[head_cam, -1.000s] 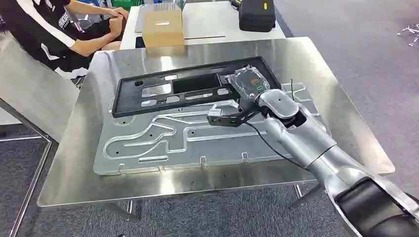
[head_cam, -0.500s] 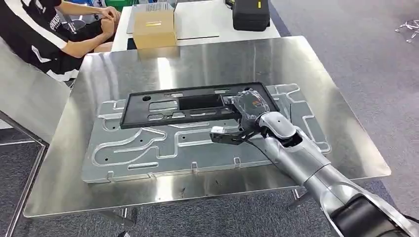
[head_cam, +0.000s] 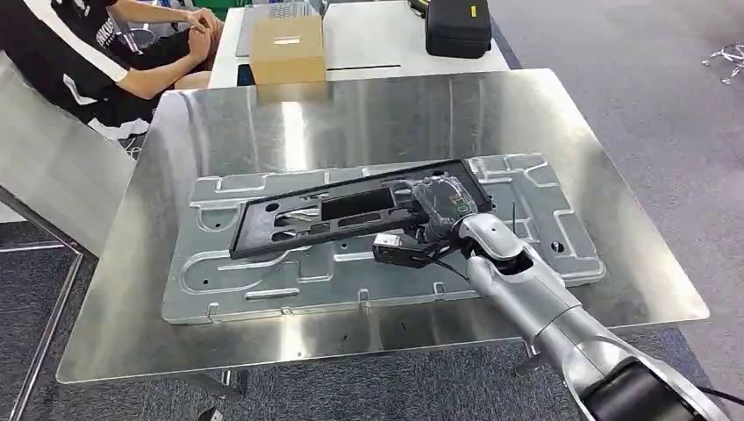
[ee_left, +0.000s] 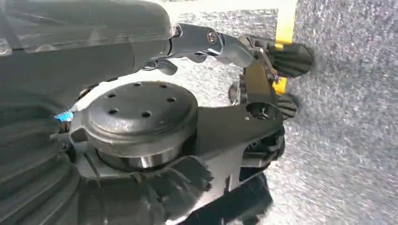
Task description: Take the parts from the cabinet and place them on the table.
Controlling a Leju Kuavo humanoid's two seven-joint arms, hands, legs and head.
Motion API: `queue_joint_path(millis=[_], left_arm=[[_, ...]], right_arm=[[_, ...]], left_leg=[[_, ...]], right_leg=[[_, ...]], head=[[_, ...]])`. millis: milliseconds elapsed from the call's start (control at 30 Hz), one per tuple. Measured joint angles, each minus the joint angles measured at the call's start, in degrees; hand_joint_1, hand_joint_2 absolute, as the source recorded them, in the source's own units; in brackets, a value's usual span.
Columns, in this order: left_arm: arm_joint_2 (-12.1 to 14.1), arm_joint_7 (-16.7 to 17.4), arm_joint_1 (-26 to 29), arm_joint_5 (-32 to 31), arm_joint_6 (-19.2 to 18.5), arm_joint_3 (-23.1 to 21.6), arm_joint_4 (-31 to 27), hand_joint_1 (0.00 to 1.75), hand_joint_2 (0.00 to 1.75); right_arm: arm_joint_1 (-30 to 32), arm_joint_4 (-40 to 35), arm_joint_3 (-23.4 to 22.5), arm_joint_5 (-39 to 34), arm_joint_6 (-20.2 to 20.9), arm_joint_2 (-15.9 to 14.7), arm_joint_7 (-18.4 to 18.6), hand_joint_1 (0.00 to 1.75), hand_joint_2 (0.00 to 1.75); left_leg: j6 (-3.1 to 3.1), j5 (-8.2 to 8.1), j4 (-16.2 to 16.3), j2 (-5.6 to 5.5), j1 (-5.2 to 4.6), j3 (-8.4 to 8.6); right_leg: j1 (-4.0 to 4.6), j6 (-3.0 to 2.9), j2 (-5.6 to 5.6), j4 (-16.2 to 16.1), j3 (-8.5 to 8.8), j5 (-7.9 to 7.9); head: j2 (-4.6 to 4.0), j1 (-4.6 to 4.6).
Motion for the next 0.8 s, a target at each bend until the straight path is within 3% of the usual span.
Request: queue_joint_path(millis=[100, 167, 200, 300, 333, 367, 400, 467, 533, 600, 633, 667, 733, 800], left_arm=[[0.0, -0.2, 0.0, 0.0, -0.3, 0.0, 0.0, 0.00, 0.00], [0.0, -0.5, 0.0, 0.0, -0.4, 0.0, 0.0, 0.00, 0.00], [-0.1, -0.5, 0.1, 0.0, -0.4, 0.0, 0.0, 0.00, 0.00], [-0.1, -0.6, 0.0, 0.1, -0.5, 0.0, 0.0, 0.00, 0.00], [-0.1, -0.5, 0.0, 0.1, -0.5, 0.0, 0.0, 0.00, 0.00], [-0.1, -0.4, 0.1, 0.1, -0.5, 0.0, 0.0, 0.00, 0.00], [-0.2, -0.4, 0.1, 0.1, -0.6, 0.0, 0.0, 0.00, 0.00], [-0.2, -0.4, 0.1, 0.1, -0.7, 0.0, 0.0, 0.00, 0.00], [-0.2, -0.7, 0.0, 0.1, -0.9, 0.0, 0.0, 0.00, 0.00], [-0.1, -1.1, 0.0, 0.1, -1.1, 0.0, 0.0, 0.00, 0.00], [0.0, -1.1, 0.1, 0.1, -1.2, 0.0, 0.0, 0.00, 0.00], [0.0, -1.1, 0.1, 0.1, -1.2, 0.0, 0.0, 0.00, 0.00], [0.0, -1.0, 0.0, 0.1, -1.5, 0.0, 0.0, 0.00, 0.00], [0.1, -0.9, 0.0, 0.1, -1.5, 0.0, 0.0, 0.00, 0.00]], right_arm=[[1.4, 0.0, -1.1, -0.1, -0.3, 0.2, -0.5, 0.00, 0.00], [1.6, 0.0, -1.6, 0.3, -0.3, 0.2, -0.6, 0.00, 0.00], [1.5, 0.0, -2.0, 0.5, -0.3, 0.2, -0.6, 0.00, 0.00], [1.1, 0.0, -2.6, 1.0, 0.4, 0.4, -0.6, 0.00, 0.00], [1.2, 0.1, -2.6, 1.2, 0.5, 0.4, -0.6, 0.00, 0.00], [1.1, 0.1, -2.6, 1.4, 0.7, 0.4, -0.6, 0.00, 0.00], [1.0, 0.1, -2.6, 1.7, 0.9, 0.4, -0.6, 0.00, 0.00], [0.6, 0.1, -2.7, 1.9, 1.2, 0.4, -0.5, 0.00, 0.00], [0.1, 0.2, -3.0, 2.2, 1.2, 0.4, -0.5, 0.00, 0.00], [0.0, 0.2, -3.0, 2.5, 1.2, 0.4, -0.5, 0.00, 0.00], [0.0, 0.2, -3.0, 2.6, 1.2, 0.4, -0.5, 0.00, 0.00], [0.0, 0.2, -3.0, 2.7, 1.3, 0.3, -0.5, 0.00, 0.00], [-0.3, 0.4, -3.0, 2.9, 1.4, 0.2, -0.5, 0.00, 0.00], [-0.3, 0.6, -3.0, 3.0, 1.5, 0.2, -0.5, 0.00, 0.00]], left_leg=[[-0.61, 0.13, 0.1, 0.03, 0.24, -0.18], [-0.86, -0.39, 0.1, -0.01, 0.20, -0.32], [-1.23, -1.81, 1.9, 0.12, 0.21, -0.85], [-2.23, -7.40, 14.4, 0.10, 1.00, -6.63], [-2.49, -7.87, 16.9, 0.11, 1.20, -8.04], [-2.63, -6.89, 16.5, 0.12, 1.39, -7.93], [-2.74, -4.73, 13.4, 0.12, 1.64, -6.50], [-2.73, 0.34, 3.1, 0.15, 2.02, -1.19], [-2.44, -0.18, -0.6, -0.08, 1.46, 0.54], [-2.06, -0.14, -0.2, -0.05, 1.11, 0.33], [-1.70, -0.01, -0.3, -0.04, 0.91, 0.31], [-0.83, 0.83, -1.1, 0.09, 1.30, 0.63], [-0.15, 1.15, -1.4, 0.34, 1.06, 0.60], [0.04, 1.25, -1.2, 0.40, 0.73, 0.24]], right_leg=[[0.28, -0.41, 0.17, -0.6, 0.02, 0.37], [-0.43, -1.19, 0.02, -1.7, 0.57, 0.96], [-0.42, -1.54, 0.09, -2.1, 0.80, 1.15], [-0.35, -1.71, 0.11, -2.2, 0.83, 1.17], [-0.34, -1.71, 0.11, -2.2, 0.81, 1.17], [-0.38, -1.69, 0.12, -2.2, 0.85, 1.16], [-0.41, -1.59, 0.17, -2.1, 0.89, 1.11], [-0.53, -1.19, 0.26, -2.0, 1.14, 0.87], [-0.29, -0.37, 0.42, -1.7, 0.86, 0.80], [-0.46, 0.29, 0.43, -2.0, 0.85, 1.03], [-0.65, 0.68, 0.43, -2.2, 0.91, 1.14], [-0.79, 1.15, 0.60, -1.9, 0.77, 0.86], [-0.73, 1.11, 0.33, 3.0, -1.21, -3.26], [-0.71, 1.23, 0.29, 11.7, -4.89, -7.57]], head=[[0.00, 0.00], [0.02, 0.00], [0.00, 0.00], [0.00, 0.00], [0.00, -0.02], [0.00, -0.02], [0.00, -0.02], [0.00, -0.02], [0.00, 0.02], [0.00, 0.04], [0.00, 0.00], [0.00, 0.04], [0.00, 0.07], [0.00, 0.07]])
